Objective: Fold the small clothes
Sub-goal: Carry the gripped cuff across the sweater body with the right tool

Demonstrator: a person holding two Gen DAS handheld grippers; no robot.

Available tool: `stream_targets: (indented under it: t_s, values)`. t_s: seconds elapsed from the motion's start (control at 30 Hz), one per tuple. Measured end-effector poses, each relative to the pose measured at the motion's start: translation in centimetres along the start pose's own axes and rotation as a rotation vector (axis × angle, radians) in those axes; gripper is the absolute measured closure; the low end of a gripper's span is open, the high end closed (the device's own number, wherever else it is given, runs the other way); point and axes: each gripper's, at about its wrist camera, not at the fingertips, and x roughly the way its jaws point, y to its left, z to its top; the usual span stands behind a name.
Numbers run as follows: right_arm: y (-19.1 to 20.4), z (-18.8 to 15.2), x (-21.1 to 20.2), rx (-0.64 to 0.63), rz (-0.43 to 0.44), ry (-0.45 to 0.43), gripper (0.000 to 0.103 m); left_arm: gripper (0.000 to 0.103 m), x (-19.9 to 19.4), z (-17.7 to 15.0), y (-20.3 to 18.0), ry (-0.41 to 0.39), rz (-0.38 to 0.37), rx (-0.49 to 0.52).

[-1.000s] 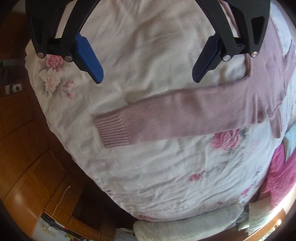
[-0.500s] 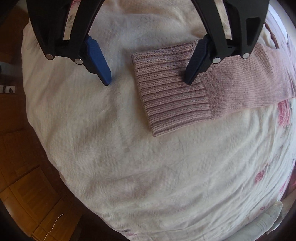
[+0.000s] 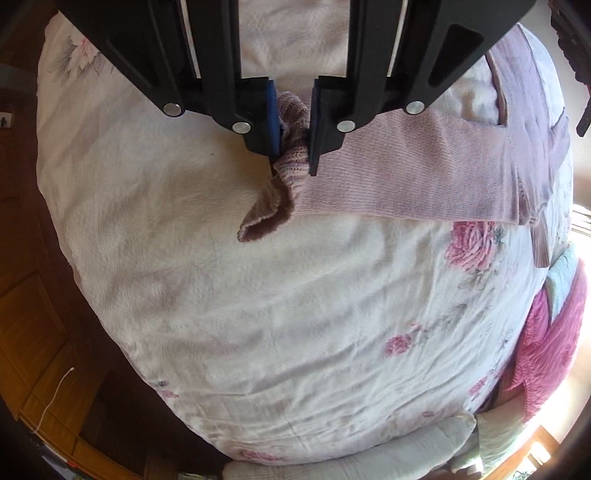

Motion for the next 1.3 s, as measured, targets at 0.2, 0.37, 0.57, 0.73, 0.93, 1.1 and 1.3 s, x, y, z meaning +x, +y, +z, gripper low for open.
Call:
stream_targets:
  t_s: [0.2,0.37,0.57,0.73,0.93,1.1,1.3]
  values:
    - [8.2,-0.8,0.5,-0.124,0.059,0.001,0.090,0.003,1.0,0.3,2.2,0.016,-0.006,0.024]
    - [17.6,-2.0,1.3,-0.220,0.205,0.009,0.090,0.003,1.9,-0.1,4.6,0.045,-0.017,0.028]
    - [28.4,-3.2,4.3,-0.306,0.323,0.070,0.090,0.003,2.9,-0.9,6.5,0.078,-0.036,0.022]
    - [33.5,-4.4,8.2,-0.352,0.308,0.153,0.081,0.003,4.3,-1.6,6.9,0.116,-0.054,0.030]
    - [31.0,-4.3,6.1,-0.276,0.401,0.125,0.063,0.003,6.4,-2.1,5.6,0.171,-0.121,0.027]
    - [24.5,-5.3,3.6,-0.170,0.334,0.072,0.061,0.004,8.8,-2.3,0.8,0.248,-0.240,0.031]
    - [18.1,-8.9,2.5,-0.069,0.261,0.063,0.060,0.004,12.2,-2.5,-5.2,0.360,-0.364,-0.020]
